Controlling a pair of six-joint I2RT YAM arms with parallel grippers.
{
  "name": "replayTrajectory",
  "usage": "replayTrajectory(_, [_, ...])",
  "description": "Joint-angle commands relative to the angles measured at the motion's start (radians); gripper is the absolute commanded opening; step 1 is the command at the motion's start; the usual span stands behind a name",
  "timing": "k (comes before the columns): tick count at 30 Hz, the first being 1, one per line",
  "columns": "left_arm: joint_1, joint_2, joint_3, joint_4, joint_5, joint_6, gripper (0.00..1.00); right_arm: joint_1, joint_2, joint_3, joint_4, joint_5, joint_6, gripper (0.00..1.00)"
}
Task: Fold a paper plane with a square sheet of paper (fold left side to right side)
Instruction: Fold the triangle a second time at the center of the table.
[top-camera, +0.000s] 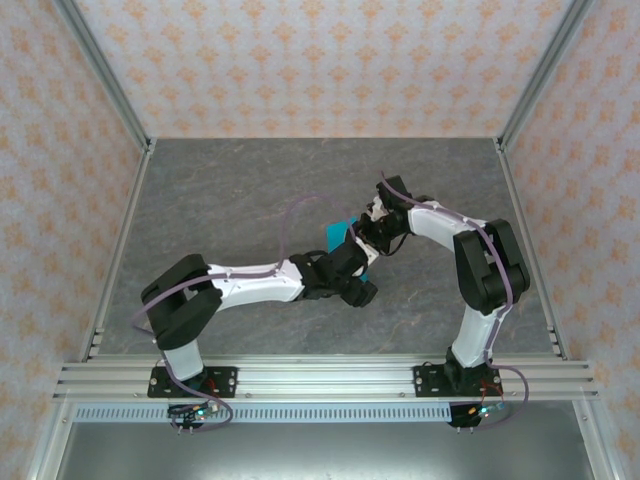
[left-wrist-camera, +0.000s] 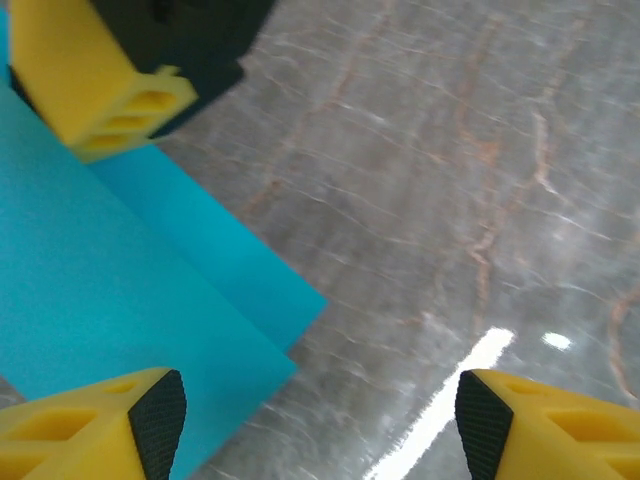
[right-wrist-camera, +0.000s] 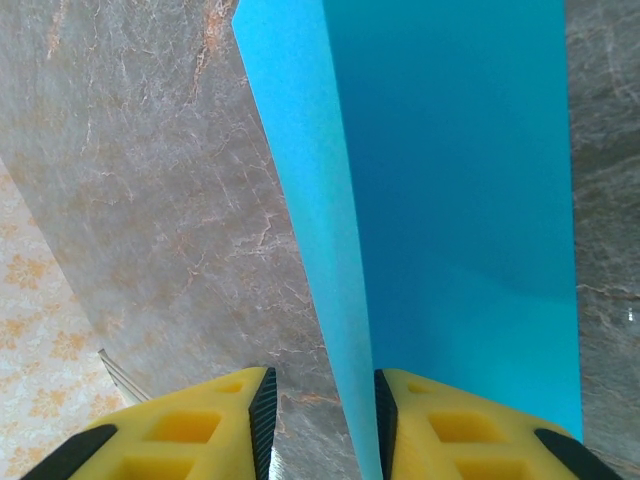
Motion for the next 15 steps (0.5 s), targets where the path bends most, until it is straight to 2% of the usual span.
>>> replayTrajectory(1, [0.0, 0.031, 0.047, -0.02, -0.14, -0.002, 0.75, -0.007, 0.019, 0.038, -0.029, 0.014, 0.0, 0.35])
replayTrajectory(8, [0.001, 0.076, 0.088, -0.038, -0.16, 0.009, 0.72, -0.009, 0.034, 0.044, -0.035, 0.009, -0.005, 0.35])
replayTrajectory(15, [0.0, 0.085, 0.11, -0.065, -0.185, 0.019, 0.58, -0.009, 0.04, 0.041, -0.045, 0.014, -0.014, 0.35])
